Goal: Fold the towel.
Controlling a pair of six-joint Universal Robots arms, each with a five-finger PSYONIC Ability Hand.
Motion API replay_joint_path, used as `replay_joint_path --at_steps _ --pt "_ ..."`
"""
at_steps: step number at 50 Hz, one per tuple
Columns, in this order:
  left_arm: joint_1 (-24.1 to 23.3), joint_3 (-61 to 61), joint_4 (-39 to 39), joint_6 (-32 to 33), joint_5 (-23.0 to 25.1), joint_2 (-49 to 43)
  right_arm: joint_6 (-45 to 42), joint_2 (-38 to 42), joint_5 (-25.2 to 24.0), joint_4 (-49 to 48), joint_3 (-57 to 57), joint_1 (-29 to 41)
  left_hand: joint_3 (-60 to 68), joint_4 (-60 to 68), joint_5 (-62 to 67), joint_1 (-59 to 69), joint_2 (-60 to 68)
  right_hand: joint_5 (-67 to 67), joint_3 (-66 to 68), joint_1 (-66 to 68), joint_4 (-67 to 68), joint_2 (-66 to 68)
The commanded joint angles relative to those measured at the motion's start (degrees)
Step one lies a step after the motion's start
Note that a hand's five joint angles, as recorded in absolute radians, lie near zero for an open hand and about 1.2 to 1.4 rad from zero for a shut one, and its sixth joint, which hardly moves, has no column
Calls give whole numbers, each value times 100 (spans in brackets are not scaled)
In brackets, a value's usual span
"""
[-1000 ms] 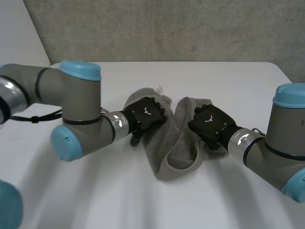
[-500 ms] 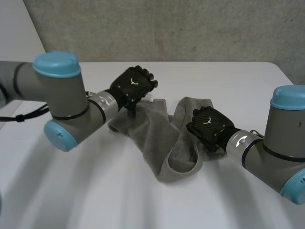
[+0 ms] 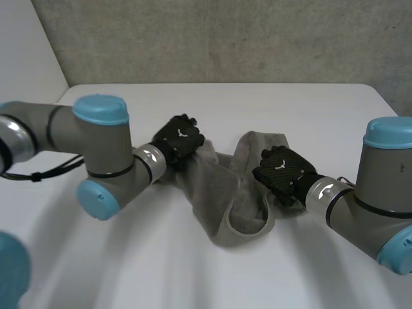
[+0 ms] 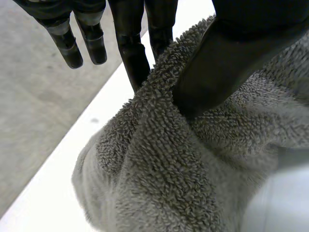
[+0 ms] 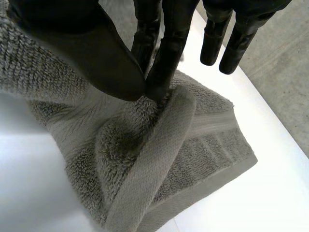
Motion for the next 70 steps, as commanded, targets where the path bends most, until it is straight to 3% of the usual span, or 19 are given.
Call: replay_joint_path --at_steps 1,8,10,12,13,15,21,31,46,51,60,65,67,70 --pt "-20 -1467 -227 -2 -499 1414 18 -8 3 17 3 31 -273 -309 625 926 792 -65 -256 68 -428 3" --pt "59 -3017 -517 7 -588 2419 9 -35 -58 149 -15 48 -273 -309 560 860 727 -65 -256 68 -428 3" --pt "59 -3351 -535 7 -588 2525 9 -26 -93 184 -24 48 -273 -309 -146 154 21 -65 -256 68 -428 3" --pt "24 -3876 -553 7 -588 2551 9 -26 -163 210 -33 48 -273 -309 -2188 -1888 -2021 -65 -256 68 -428 3" --pt "24 -3879 -553 7 -588 2551 9 -26 -164 210 -33 48 -273 -309 -2198 -1898 -2031 -65 -256 68 -428 3" --pt "-20 -4098 -605 7 -588 2481 9 -26 -181 210 -33 48 -273 -309 -3958 -3658 -3792 -65 -256 68 -428 3" --pt "6 -3721 -667 7 -597 2384 9 -26 -190 210 -41 48 -273 -309 -4587 -4287 -4420 -82 -256 51 -428 -14" --pt "59 -1947 -649 -11 -605 2139 0 -26 -190 210 -33 31 -273 -309 -5107 -4807 -4941 -82 -256 51 -428 -14" --pt "-196 -644 -684 148 -271 828 0 -17 -199 210 -41 -13 -273 -309 -5125 -4825 -4958 -116 -256 17 -428 -47" --pt "-187 -75 -1297 955 124 118 0 -8 -190 210 -41 -22 -273 -309 -5176 -4876 -5009 -133 -256 0 -428 -64" --pt "-117 472 -1976 1088 150 -323 -8 -8 -199 210 -50 -31 -273 -309 -4974 -4674 -4807 -200 -256 -67 -428 -131" --pt "-108 445 -2099 1079 150 -244 -8 1 -208 210 -50 -31 -273 -309 -3830 -3530 -3663 -334 -256 -202 -428 -266" --pt "-99 384 -2152 1088 98 -148 -8 1 -208 210 -50 -31 -273 -309 -2441 -2141 -2275 -351 -256 -218 -428 -283" --pt "-47 235 -2135 1079 80 71 -8 1 -199 210 -33 -22 -273 -309 -1496 -1196 -1329 -318 -256 -185 -428 -249"
